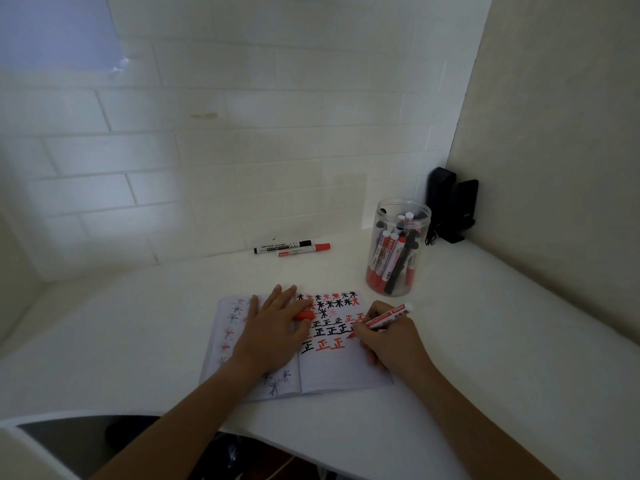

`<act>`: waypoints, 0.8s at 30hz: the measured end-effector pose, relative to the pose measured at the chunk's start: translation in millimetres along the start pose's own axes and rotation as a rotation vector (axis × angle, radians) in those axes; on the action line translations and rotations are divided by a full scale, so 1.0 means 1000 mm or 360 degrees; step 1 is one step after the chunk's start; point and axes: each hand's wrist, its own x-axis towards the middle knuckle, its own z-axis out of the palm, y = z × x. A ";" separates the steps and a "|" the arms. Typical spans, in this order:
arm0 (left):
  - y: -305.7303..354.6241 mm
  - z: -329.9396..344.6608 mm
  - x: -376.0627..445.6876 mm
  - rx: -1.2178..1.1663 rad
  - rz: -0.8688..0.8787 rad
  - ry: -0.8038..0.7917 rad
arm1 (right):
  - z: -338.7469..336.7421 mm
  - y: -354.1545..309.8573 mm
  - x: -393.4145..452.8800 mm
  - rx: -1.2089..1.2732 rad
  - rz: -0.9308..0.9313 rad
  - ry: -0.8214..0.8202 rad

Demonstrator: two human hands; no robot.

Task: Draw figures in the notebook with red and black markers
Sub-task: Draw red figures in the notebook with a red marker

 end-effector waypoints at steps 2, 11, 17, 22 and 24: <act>0.000 0.000 0.000 -0.0002 0.0005 0.0004 | -0.001 0.000 0.000 0.0002 0.0039 0.0028; 0.001 -0.001 0.000 -0.0012 0.0000 0.0026 | 0.000 -0.001 -0.001 0.0008 0.0012 0.0007; 0.000 -0.001 0.000 -0.0031 0.0004 0.0030 | 0.000 0.001 0.003 -0.0005 0.0081 -0.0018; 0.001 -0.002 -0.001 -0.0020 0.0006 0.0035 | -0.001 0.001 0.002 -0.0028 0.0080 0.0038; 0.002 -0.002 -0.001 -0.0037 0.0007 0.0045 | -0.001 0.001 0.003 -0.0033 0.0095 0.0048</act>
